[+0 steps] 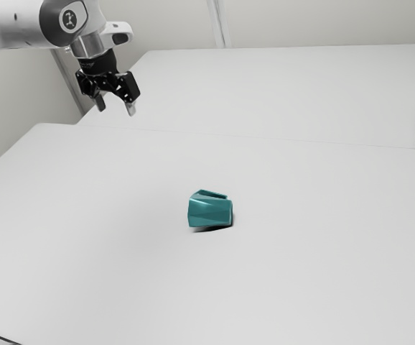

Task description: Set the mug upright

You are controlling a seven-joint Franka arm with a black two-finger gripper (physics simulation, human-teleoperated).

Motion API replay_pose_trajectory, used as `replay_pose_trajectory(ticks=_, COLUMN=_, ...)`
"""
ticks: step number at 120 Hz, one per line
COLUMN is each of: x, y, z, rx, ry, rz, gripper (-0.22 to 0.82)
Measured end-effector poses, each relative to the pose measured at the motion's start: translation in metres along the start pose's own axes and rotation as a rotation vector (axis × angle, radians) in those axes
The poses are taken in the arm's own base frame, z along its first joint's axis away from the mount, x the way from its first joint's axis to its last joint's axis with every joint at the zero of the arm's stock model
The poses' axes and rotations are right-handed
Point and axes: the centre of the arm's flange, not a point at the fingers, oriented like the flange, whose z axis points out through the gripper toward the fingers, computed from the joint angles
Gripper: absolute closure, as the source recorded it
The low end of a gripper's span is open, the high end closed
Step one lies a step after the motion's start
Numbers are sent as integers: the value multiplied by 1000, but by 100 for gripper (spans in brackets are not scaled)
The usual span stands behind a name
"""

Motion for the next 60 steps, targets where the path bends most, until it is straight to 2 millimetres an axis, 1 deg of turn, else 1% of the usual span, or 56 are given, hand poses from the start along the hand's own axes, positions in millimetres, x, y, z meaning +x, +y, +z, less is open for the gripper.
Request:
replay_pose_trajectory(ticks=23, x=1, y=0, z=1, rx=-3, ry=8, rz=8, gripper=0)
replay_pose_trajectory(ticks=36, x=1, y=1, z=6, rx=-18, ry=0, rz=10, gripper=0)
replay_pose_trajectory(ticks=44, x=-1, y=-1, z=16, rx=-72, ry=-11, rz=-2, gripper=0)
replay_pose_trajectory(ticks=48, x=-1, y=-1, z=23, rx=-109, ry=-17, rz=-6, gripper=0)
replay_pose_trajectory(ticks=54, x=-3, y=-4, z=43, rx=-176, ry=-35, rz=-16, gripper=0)
replay_pose_trajectory(ticks=60, x=-5, y=-11, z=66, rx=-246, ry=-49, rz=-34, gripper=0)
